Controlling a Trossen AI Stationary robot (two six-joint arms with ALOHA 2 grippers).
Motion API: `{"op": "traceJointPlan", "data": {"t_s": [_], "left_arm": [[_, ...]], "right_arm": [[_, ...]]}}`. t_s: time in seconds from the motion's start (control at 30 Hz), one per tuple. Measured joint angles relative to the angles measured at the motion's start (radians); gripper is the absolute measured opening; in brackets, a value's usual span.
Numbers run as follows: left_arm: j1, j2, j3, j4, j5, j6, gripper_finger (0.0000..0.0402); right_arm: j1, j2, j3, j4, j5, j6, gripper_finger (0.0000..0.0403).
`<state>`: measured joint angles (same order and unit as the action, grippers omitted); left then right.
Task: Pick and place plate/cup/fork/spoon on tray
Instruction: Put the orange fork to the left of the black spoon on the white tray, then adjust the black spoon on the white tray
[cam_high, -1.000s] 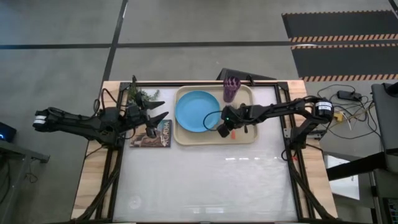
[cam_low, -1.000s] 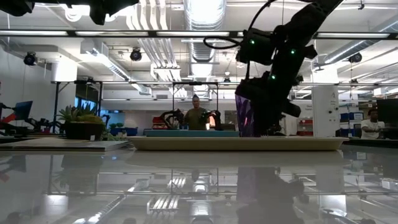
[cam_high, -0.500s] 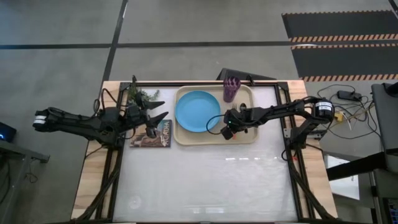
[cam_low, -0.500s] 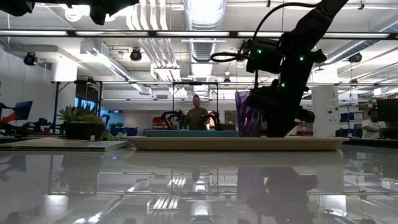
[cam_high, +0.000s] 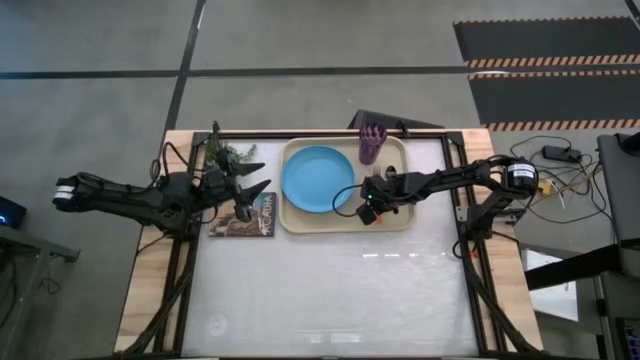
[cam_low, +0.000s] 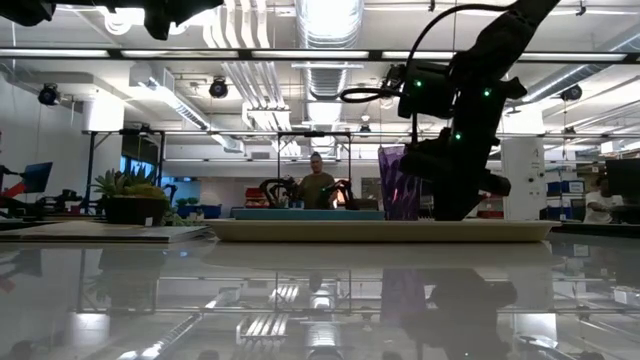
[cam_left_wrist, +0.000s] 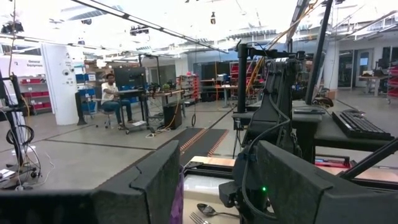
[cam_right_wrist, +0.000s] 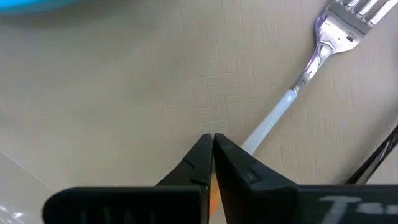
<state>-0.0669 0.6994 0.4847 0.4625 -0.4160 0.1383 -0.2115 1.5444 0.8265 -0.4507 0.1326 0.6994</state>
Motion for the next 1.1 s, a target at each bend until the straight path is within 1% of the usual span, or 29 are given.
{"op": "traceJointPlan", "data": {"t_s": [0.13, 0.3, 0.5, 0.63, 0.7, 0.83, 1.1], "left_arm": [[0.0, 0.0, 0.0, 0.0, 0.0, 0.0, 0.0196], [0.0, 0.001, 0.0, 0.0, 0.0, 0.0, 0.0196], [0.0, 0.001, 0.0, 0.0, 0.0, 0.0, 0.0196], [0.0, 0.001, 0.0, 0.0, 0.0, 0.0, 0.0196], [0.0, 0.001, 0.0, 0.0, 0.0, 0.0, 0.0196], [0.0, 0.001, 0.0, 0.0, 0.0, 0.0, 0.0196], [0.0, 0.001, 0.0, 0.0, 0.0, -0.001, 0.0196]], "right_arm": [[0.0, -0.022, -0.002, -0.02, -0.004, -0.001, 0.0011], [0.0, -0.099, -0.004, -0.054, -0.005, -0.002, 0.0011], [0.0, -0.194, -0.004, -0.125, 0.049, -0.001, 0.0011], [0.0, -0.244, -0.01, -0.199, 0.054, 0.004, 0.0011], [0.0, -0.262, -0.023, -0.224, 0.075, 0.018, 0.0011], [-0.009, -0.265, -0.071, -0.228, 0.078, 0.037, 0.0011], [-0.018, -0.204, -0.17, -0.155, 0.089, 0.06, 0.0011]]}}
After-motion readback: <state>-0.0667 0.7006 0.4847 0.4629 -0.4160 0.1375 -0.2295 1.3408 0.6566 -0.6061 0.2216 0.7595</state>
